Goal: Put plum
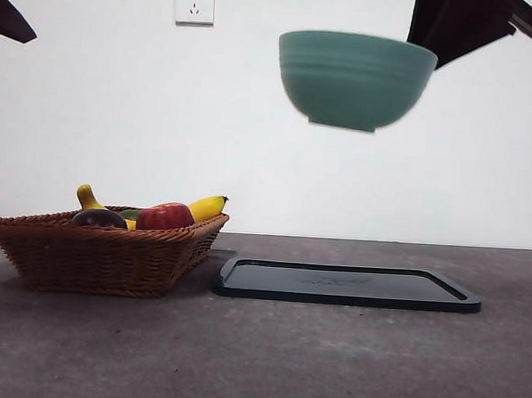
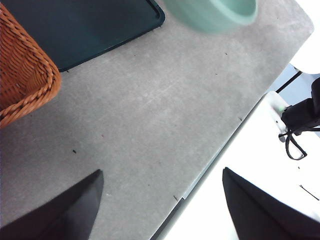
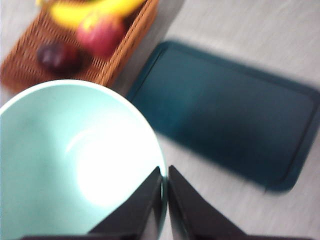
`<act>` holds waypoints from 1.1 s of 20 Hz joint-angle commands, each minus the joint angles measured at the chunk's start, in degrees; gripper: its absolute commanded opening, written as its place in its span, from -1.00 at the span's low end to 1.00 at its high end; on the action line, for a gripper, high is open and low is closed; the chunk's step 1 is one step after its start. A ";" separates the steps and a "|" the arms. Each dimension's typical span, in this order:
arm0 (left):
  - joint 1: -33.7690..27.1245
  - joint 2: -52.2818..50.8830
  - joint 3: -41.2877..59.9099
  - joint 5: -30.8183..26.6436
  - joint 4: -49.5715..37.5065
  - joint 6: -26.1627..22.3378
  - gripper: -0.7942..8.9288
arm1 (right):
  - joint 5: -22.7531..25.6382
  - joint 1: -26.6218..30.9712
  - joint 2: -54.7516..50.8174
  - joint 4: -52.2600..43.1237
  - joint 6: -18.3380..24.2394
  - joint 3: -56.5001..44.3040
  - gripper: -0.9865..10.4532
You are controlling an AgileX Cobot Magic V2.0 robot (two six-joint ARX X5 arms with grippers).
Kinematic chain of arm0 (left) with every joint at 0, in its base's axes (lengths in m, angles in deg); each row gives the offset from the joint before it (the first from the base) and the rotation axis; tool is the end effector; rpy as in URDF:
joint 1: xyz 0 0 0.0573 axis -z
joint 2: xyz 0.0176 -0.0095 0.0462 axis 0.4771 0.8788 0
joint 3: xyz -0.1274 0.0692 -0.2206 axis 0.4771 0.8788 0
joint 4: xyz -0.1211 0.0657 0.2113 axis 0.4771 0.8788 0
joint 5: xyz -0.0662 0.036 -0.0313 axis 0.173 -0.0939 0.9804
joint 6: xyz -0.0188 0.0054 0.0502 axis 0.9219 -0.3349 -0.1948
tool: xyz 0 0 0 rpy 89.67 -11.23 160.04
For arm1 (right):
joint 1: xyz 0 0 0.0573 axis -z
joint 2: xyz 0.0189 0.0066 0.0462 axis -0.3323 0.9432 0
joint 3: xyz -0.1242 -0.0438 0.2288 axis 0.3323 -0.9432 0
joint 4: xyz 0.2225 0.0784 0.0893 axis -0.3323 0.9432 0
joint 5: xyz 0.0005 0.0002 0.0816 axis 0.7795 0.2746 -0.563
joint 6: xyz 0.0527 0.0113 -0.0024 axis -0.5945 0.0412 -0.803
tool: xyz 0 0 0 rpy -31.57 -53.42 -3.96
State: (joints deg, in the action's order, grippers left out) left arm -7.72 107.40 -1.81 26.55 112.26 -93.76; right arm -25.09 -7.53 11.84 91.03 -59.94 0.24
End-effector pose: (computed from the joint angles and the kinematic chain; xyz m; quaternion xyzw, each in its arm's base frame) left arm 0.1374 -0.0697 0.3146 -0.0154 0.3939 -0.4427 0.8054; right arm 0.2228 0.1195 0.3243 0.0162 0.4172 0.2687 0.8680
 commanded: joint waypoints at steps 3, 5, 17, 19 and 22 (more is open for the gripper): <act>0.24 0.52 -1.33 0.48 -0.35 -0.92 -0.07 | 2.05 -3.58 0.28 -4.09 -0.39 -7.37 -0.81; 0.24 0.52 -1.33 0.48 -0.48 -0.92 -0.07 | 2.56 -5.03 0.35 -7.98 -1.14 -11.43 -0.81; 0.24 0.52 -1.33 0.48 -1.29 -0.90 -0.07 | 2.69 -6.49 4.39 -18.27 -4.24 -23.32 -0.81; 0.24 0.52 -1.33 0.48 -1.29 -0.90 -0.07 | 2.73 -6.62 5.46 -18.56 -4.24 -23.37 -0.81; 0.24 0.52 -1.33 0.48 -1.22 -0.87 -0.07 | 2.71 -6.64 7.10 -19.06 -4.22 -23.37 -0.81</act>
State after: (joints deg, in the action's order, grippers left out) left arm -7.72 107.40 -1.81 26.55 111.65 -93.91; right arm -22.47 -13.61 18.09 72.61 -63.24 -23.28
